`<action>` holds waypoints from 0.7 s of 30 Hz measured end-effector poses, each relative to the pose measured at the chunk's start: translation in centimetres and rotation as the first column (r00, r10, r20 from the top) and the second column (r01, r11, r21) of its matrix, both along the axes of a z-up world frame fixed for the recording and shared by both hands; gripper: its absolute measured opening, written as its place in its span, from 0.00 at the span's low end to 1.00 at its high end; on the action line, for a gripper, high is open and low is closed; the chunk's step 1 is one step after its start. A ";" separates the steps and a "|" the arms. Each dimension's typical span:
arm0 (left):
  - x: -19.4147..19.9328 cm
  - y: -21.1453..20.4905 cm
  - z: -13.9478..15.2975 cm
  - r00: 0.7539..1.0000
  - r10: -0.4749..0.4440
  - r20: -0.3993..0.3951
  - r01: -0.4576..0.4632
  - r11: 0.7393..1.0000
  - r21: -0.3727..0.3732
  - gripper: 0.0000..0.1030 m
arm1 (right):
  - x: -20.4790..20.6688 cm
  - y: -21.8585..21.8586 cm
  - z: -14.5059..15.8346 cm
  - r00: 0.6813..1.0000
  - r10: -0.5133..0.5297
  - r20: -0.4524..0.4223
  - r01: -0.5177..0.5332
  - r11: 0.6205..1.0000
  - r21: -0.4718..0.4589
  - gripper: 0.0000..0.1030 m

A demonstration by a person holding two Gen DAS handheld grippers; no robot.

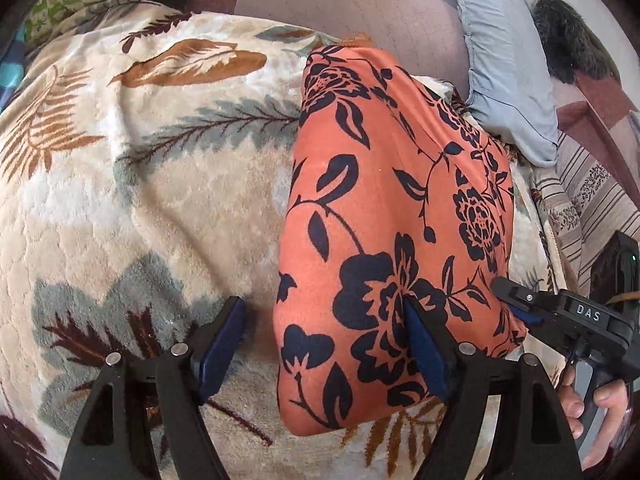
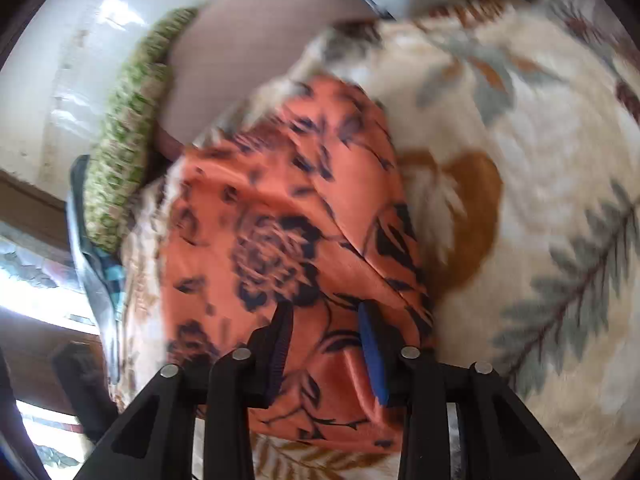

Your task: Fold small clothes

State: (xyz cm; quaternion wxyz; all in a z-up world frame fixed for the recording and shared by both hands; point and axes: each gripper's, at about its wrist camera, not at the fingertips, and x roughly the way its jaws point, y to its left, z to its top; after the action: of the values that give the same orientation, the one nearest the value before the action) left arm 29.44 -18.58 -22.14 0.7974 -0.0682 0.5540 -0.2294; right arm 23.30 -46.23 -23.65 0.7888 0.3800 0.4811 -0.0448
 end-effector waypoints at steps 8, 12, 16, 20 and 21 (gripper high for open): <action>-0.2 2.8 4.8 0.983 0.050 0.177 -0.054 0.998 0.019 0.77 | -4.1 1.0 4.6 0.980 -0.026 0.195 0.021 0.999 0.026 0.30; 1.1 3.1 2.7 0.991 0.059 0.122 -0.075 0.989 0.127 0.78 | -1.7 3.4 2.2 0.995 0.061 0.083 -0.063 0.998 0.026 0.30; 1.1 2.5 2.5 0.990 0.051 0.133 -0.076 0.980 0.186 0.80 | -0.4 4.3 0.4 0.996 0.088 0.021 -0.089 0.996 0.033 0.29; 0.7 1.8 3.4 0.983 0.026 0.182 -0.069 0.970 0.234 0.80 | -0.3 4.3 2.3 0.994 0.081 0.074 -0.078 0.996 -0.040 0.29; 0.7 2.0 3.7 0.982 0.040 0.184 -0.080 0.973 0.217 0.80 | -0.4 3.9 2.9 0.993 0.064 0.099 -0.059 0.997 -0.049 0.29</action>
State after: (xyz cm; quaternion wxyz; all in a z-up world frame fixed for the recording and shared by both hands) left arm 30.09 -16.58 -18.43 0.8528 0.0259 0.5005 -0.1465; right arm 22.93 -42.33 -20.79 0.8215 0.3483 0.4513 -0.0126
